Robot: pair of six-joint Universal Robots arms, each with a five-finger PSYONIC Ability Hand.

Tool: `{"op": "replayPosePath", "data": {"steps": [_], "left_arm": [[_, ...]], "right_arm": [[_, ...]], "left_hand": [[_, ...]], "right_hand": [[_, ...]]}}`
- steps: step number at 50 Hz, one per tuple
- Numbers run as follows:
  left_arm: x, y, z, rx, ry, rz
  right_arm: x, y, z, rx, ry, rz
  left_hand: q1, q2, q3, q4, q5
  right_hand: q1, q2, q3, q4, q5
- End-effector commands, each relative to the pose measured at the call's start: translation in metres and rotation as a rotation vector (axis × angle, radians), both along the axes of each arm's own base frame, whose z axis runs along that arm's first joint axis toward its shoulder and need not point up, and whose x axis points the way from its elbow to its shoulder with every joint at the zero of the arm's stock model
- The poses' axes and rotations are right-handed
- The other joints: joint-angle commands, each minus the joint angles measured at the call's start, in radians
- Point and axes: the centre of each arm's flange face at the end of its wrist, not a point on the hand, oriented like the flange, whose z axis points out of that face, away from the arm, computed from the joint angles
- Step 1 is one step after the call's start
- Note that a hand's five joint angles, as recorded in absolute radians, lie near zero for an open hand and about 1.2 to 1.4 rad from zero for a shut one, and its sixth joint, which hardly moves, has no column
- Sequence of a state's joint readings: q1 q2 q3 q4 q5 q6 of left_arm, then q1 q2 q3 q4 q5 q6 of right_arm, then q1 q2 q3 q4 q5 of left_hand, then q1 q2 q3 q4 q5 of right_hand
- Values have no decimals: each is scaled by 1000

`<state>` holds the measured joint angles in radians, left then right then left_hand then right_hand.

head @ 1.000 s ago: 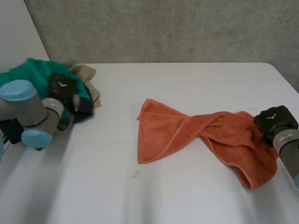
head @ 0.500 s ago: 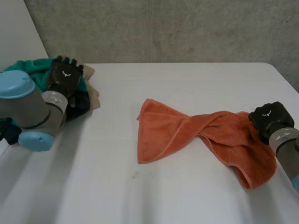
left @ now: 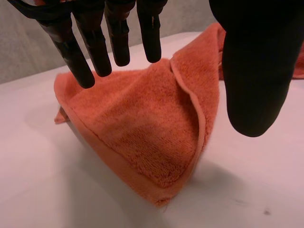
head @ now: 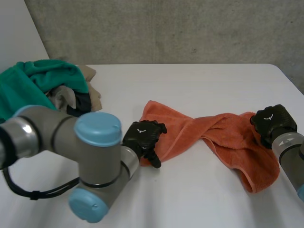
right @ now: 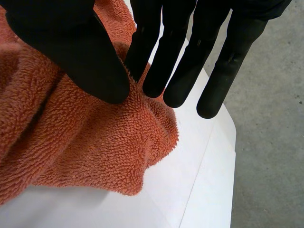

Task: Fold the laundry.

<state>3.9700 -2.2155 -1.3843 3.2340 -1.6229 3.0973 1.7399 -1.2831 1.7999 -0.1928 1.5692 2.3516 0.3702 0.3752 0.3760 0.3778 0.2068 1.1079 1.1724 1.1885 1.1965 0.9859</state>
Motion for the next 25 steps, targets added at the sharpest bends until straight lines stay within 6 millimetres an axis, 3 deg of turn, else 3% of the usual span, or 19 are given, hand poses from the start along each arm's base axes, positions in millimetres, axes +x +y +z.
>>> {"op": "replayPosePath", "data": {"steps": [1,14,25], "left_arm": [[-15,-4,-12,11,31,50],[-23,1,-35,40,2,31],[-26,-4,-40,33,1,44]], "right_arm": [[1,2,-2,8,-3,13],[2,4,-5,19,-5,24],[2,4,-5,22,-5,24]], "left_hand": [[134,129,128,126,123],[312,307,307,305,301],[474,469,469,467,463]], "right_hand": [[288,224,208,200,236],[288,224,208,200,236],[288,224,208,200,236]]}}
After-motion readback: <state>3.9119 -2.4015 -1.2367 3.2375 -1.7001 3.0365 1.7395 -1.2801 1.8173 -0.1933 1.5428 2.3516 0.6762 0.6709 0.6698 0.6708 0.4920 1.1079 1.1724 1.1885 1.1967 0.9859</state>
